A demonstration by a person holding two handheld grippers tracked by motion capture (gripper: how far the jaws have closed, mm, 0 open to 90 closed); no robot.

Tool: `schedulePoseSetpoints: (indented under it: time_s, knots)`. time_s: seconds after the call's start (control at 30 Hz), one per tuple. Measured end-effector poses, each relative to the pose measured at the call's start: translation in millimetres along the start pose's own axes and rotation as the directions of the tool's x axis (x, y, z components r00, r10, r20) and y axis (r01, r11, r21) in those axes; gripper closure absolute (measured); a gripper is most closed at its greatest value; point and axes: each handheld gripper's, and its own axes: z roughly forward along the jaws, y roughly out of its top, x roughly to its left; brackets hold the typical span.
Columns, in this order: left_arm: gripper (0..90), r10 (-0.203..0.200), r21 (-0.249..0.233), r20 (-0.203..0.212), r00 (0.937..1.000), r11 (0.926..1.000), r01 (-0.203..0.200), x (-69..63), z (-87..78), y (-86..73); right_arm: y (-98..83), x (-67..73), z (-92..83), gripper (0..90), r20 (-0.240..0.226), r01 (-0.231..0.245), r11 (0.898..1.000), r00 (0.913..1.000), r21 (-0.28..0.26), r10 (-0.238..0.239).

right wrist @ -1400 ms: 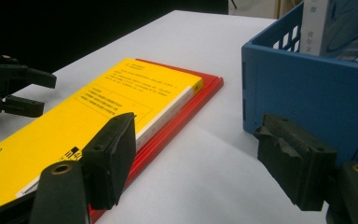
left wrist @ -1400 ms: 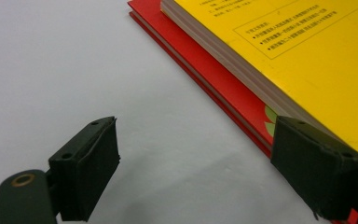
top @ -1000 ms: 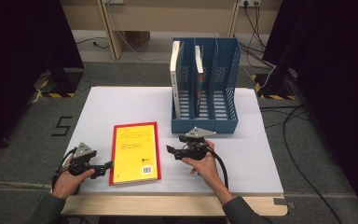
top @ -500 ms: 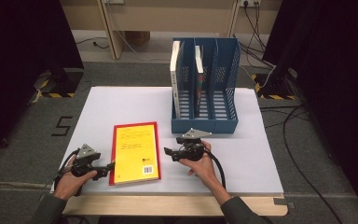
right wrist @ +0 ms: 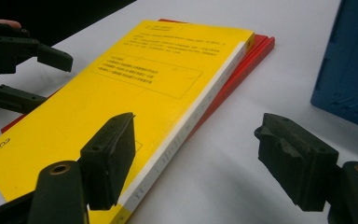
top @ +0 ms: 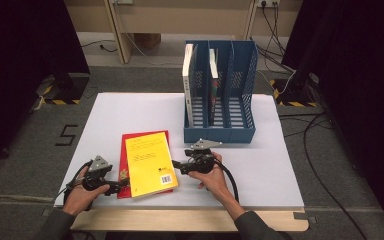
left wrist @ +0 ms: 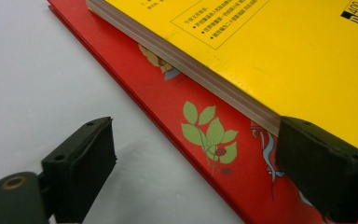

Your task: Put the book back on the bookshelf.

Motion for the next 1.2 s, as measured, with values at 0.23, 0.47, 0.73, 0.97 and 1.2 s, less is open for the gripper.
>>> schedulePoseSetpoints:
  time_s: [0.23, 0.47, 0.73, 0.97, 1.2]
  knots:
    - [6.0, -0.004, 0.002, 0.013, 0.9999, 1.0000, 0.004, -2.7, 4.6, 2.3, 0.6, 2.2, 7.9, 28.2, -0.017, -0.002, 1.000, 0.9999, 0.011, 0.002]
    - [0.0, -0.017, 0.010, 0.003, 0.9998, 0.9998, 0.017, -0.8, 7.0, 2.7, 1.6, 1.4, 14.8, 28.2, -0.031, -0.017, 0.999, 0.9994, 0.028, 0.018]
    - [0.0, -0.029, 0.008, 0.005, 0.9996, 0.9996, 0.029, -1.4, 9.3, 3.6, 2.5, -1.6, 21.5, 28.8, -0.046, -0.046, 0.998, 0.9978, 0.035, 0.048]
    - [0.0, -0.044, 0.010, 0.008, 0.9990, 0.9990, 0.044, -1.8, 10.8, 4.3, 2.5, -4.7, 30.4, 29.1, -0.074, -0.086, 0.995, 0.9932, 0.055, 0.090]
    - [0.0, -0.049, 0.011, 0.011, 0.9988, 0.9988, 0.049, -1.5, 11.1, 4.3, 4.2, -4.8, 36.9, 29.5, -0.097, -0.099, 0.992, 0.9895, 0.082, 0.107]
